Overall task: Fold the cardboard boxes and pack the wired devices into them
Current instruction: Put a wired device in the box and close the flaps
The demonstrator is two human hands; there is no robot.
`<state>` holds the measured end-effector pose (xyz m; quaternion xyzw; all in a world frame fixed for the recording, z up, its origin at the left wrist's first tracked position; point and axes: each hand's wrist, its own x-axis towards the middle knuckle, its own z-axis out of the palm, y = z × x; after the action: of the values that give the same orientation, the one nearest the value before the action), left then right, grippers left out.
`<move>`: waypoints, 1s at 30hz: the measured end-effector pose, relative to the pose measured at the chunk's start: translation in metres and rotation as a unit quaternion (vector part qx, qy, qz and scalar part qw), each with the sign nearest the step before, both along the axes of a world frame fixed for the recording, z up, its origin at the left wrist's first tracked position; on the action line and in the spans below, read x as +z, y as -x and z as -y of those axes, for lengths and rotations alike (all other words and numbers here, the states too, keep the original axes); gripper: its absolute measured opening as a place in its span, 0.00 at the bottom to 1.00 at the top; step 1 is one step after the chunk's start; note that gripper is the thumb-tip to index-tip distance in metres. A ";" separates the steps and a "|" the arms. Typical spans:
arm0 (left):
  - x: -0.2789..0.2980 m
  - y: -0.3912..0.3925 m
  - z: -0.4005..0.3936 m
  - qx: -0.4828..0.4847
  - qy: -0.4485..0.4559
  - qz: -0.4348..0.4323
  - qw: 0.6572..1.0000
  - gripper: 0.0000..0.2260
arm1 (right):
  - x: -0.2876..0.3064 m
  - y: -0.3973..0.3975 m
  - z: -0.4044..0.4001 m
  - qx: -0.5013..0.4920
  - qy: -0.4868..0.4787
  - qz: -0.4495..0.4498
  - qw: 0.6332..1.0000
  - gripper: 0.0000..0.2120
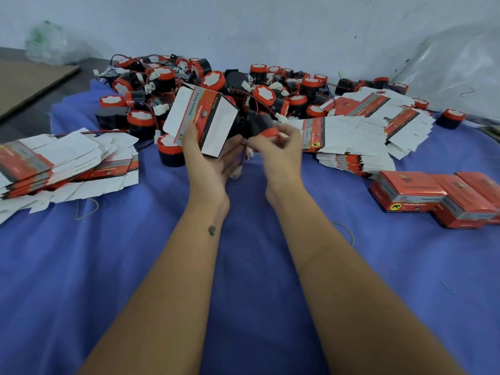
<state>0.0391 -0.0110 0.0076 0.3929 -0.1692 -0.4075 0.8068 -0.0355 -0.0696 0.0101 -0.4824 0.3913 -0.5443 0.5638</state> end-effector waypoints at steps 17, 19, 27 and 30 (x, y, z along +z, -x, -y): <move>-0.001 0.018 -0.007 -0.154 -0.028 0.119 0.980 0.19 | 0.008 0.071 -0.006 -0.381 0.398 -0.136 0.824 0.24; -0.007 0.021 -0.005 -0.115 -0.097 0.293 0.944 0.17 | 0.009 0.070 -0.011 -0.390 0.423 -0.156 0.803 0.24; -0.015 0.007 -0.002 0.039 -0.243 0.495 0.833 0.29 | 0.002 0.060 -0.017 -0.265 0.485 -0.346 0.758 0.26; -0.016 0.010 -0.002 0.025 -0.241 0.500 0.832 0.25 | -0.001 0.054 -0.018 -0.159 0.493 -0.429 0.740 0.28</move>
<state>0.0295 -0.0087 -0.0084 0.7291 -0.4356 -0.1630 0.5021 -0.0895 -0.0519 0.0093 -0.8063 0.3394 -0.4787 -0.0750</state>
